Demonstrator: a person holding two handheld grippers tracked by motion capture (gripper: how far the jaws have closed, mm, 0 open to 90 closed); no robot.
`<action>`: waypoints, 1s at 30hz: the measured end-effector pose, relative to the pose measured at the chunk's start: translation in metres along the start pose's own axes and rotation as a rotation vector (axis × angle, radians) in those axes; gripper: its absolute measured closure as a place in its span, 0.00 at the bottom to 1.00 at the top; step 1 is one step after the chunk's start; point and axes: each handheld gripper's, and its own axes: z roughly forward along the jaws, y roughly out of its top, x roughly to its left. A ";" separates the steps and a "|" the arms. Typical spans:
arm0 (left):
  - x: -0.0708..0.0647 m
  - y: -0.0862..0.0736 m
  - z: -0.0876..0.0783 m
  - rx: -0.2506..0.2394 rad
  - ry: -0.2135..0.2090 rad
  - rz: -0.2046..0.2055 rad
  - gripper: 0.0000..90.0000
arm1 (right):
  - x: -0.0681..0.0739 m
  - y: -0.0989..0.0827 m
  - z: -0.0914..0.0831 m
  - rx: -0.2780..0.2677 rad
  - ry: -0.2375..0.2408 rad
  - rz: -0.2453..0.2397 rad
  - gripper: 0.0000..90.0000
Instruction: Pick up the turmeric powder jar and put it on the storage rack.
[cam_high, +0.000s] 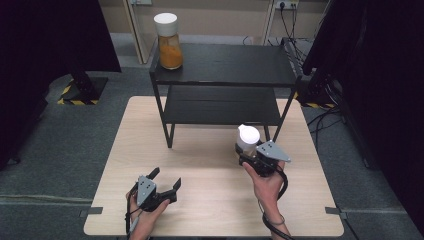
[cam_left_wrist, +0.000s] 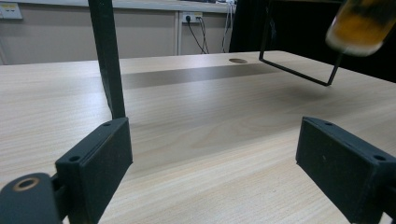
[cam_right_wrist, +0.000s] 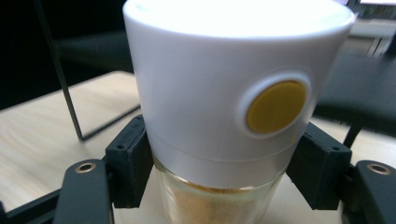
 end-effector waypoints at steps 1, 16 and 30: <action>0.000 0.000 0.000 0.000 0.000 0.000 0.11 | -0.001 0.006 -0.005 -0.016 -0.001 0.004 0.34; 0.000 0.000 0.000 0.001 0.005 -0.009 0.11 | -0.009 0.082 -0.042 -0.098 -0.035 -0.030 0.34; 0.000 0.000 0.000 0.001 0.006 -0.011 0.11 | -0.013 0.146 -0.059 -0.167 -0.054 -0.023 0.34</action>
